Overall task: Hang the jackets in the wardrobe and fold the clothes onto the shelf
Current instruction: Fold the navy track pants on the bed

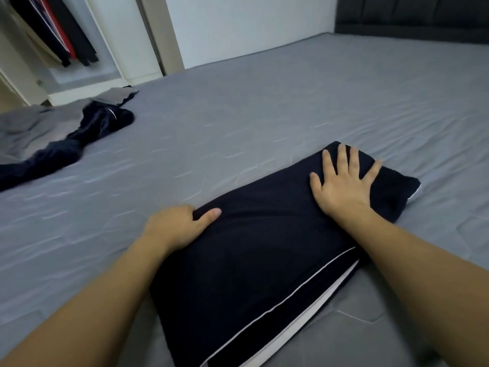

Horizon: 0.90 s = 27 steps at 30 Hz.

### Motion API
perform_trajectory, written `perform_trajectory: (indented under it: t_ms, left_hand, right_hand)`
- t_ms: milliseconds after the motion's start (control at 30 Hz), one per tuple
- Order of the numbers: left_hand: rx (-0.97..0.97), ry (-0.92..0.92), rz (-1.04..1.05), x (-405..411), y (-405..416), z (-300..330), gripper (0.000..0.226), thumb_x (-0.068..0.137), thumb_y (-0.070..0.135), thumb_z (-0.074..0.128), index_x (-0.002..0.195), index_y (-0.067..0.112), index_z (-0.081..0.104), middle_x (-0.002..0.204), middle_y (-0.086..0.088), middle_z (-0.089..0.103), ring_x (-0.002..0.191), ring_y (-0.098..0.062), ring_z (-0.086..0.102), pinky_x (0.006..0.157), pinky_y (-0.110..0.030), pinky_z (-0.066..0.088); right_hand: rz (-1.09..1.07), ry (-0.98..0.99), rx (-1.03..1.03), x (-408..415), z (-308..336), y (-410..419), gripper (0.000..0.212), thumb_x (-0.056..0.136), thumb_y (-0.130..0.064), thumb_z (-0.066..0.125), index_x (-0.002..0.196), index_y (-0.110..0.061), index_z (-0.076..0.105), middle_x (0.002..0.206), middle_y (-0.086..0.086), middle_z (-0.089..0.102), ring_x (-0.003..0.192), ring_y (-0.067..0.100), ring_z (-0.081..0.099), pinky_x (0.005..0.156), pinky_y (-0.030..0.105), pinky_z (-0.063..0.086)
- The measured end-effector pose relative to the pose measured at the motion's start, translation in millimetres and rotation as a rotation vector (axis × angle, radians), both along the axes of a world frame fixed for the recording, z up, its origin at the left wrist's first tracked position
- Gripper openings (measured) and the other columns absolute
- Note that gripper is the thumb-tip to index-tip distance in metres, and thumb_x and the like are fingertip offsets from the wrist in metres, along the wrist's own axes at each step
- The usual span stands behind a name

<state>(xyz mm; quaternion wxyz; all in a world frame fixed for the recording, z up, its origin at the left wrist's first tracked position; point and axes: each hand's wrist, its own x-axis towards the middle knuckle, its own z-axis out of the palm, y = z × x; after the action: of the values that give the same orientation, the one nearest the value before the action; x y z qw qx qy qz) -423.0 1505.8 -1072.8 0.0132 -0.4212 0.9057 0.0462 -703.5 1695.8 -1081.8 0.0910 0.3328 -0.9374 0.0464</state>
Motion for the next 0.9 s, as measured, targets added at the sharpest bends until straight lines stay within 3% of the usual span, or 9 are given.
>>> perform_trajectory:
  t_ms: [100,200,267,333,500,633,733,800,900]
  left_hand:
    - [0.28,0.075,0.09,25,-4,12,0.077,0.068,0.093,0.039,0.079,0.023,0.066,0.076,0.008,0.066,0.072,-0.012,0.063,0.066,-0.027,0.048]
    - [0.406,0.198,0.153,42,1,20,0.072,0.066,0.088,0.054,0.082,0.02,0.071,0.078,0.005,0.07,0.072,-0.013,0.066,0.064,-0.027,0.049]
    - [0.348,0.203,0.132,52,7,27,0.069,0.067,0.085,0.057,0.084,0.019,0.07,0.077,0.004,0.067,0.071,-0.014,0.064,0.063,-0.028,0.047]
    - [0.297,0.188,0.12,70,13,37,0.066,0.068,0.084,0.057,0.081,0.02,0.067,0.076,0.004,0.063,0.071,-0.014,0.06,0.062,-0.028,0.043]
    - [0.134,0.038,0.214,149,13,60,0.064,0.066,0.087,0.053,0.07,0.023,0.051,0.073,0.005,0.055,0.068,-0.014,0.053,0.056,-0.031,0.037]
    - [0.087,-0.069,0.284,211,9,65,0.065,0.067,0.087,0.053,0.07,0.022,0.053,0.074,0.003,0.055,0.072,-0.021,0.054,0.066,-0.033,0.042]
    - [0.143,0.049,0.219,245,15,63,0.051,0.08,0.061,0.066,0.105,0.018,0.053,0.101,-0.003,0.059,0.092,-0.025,0.057,0.078,-0.033,0.045]
    - [0.183,0.193,0.042,269,26,63,0.06,0.079,0.028,0.065,0.133,0.024,0.04,0.129,-0.006,0.049,0.118,-0.025,0.05,0.096,-0.032,0.041]
    - [0.142,0.13,-0.214,299,51,57,0.092,0.06,0.021,0.05,0.147,0.041,0.029,0.155,0.003,0.023,0.142,-0.018,0.023,0.116,-0.033,0.023]
  right_hand:
    - [0.201,-0.016,-0.063,42,19,10,0.061,0.098,-0.042,0.028,0.153,-0.019,0.016,0.162,0.01,0.0,0.148,0.031,-0.002,0.116,0.058,-0.006]
    - [0.769,-0.152,-0.25,120,41,31,0.046,0.094,-0.047,0.042,0.129,-0.018,0.052,0.137,0.004,0.045,0.122,0.023,0.046,0.106,0.042,0.035]
    - [1.101,-0.175,-0.103,179,42,49,0.042,0.092,-0.056,0.041,0.114,-0.022,0.054,0.112,-0.004,0.051,0.097,0.016,0.05,0.088,0.038,0.043]
    - [1.253,-0.056,0.081,219,40,60,0.051,0.089,-0.063,0.042,0.116,-0.021,0.051,0.109,-0.004,0.049,0.092,0.016,0.046,0.086,0.039,0.041]
    - [1.454,0.066,0.207,281,54,58,0.096,0.074,-0.083,0.045,0.146,-0.02,0.033,0.128,0.003,0.045,0.103,0.021,0.049,0.089,0.038,0.041]
    - [1.557,0.231,0.239,347,47,52,0.068,0.085,-0.062,0.05,0.143,-0.032,0.031,0.112,0.005,0.05,0.084,0.023,0.053,0.067,0.035,0.047]
    - [1.49,0.29,0.269,378,53,51,0.043,0.086,-0.034,0.051,0.127,-0.024,0.045,0.102,0.004,0.056,0.068,0.021,0.054,0.051,0.032,0.041]
    - [1.47,0.233,0.232,381,56,52,0.031,0.085,-0.036,0.05,0.11,-0.017,0.053,0.094,0.004,0.058,0.067,0.024,0.055,0.05,0.032,0.037]
    - [1.345,0.008,0.07,368,59,56,0.035,0.081,-0.047,0.038,0.097,-0.019,0.052,0.089,0.002,0.06,0.071,0.028,0.06,0.054,0.033,0.035]
